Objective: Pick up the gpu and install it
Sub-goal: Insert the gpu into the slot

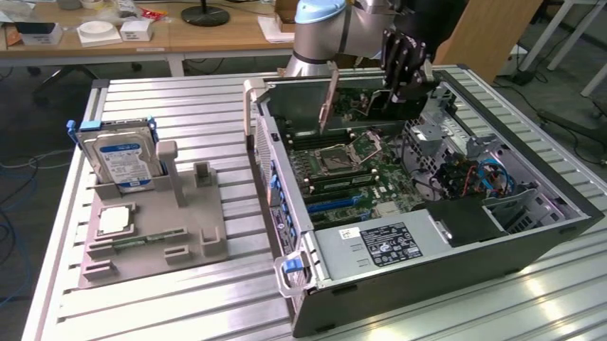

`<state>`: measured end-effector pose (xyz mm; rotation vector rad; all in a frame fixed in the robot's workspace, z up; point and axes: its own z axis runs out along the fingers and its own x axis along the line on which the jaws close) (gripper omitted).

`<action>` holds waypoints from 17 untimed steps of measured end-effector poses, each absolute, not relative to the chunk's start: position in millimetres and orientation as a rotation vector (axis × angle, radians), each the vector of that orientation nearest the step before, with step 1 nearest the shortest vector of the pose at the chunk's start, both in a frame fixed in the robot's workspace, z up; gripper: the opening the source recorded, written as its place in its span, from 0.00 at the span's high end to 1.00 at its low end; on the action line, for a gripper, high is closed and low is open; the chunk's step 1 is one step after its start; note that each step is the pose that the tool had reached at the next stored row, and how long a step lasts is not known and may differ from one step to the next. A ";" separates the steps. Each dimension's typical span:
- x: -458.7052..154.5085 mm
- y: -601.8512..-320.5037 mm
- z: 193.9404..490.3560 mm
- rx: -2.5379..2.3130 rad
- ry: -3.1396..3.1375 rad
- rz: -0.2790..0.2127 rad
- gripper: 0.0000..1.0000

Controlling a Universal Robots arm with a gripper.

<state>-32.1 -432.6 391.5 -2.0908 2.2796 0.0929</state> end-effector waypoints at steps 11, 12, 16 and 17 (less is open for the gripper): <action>-34.0 -432.6 386.2 -2.160 2.216 0.096 0.73; -35.1 -432.6 386.0 -2.160 2.216 0.096 0.73; -40.0 -432.6 385.1 -2.160 2.216 0.096 0.73; -40.5 -432.6 384.9 -2.160 2.216 0.096 0.73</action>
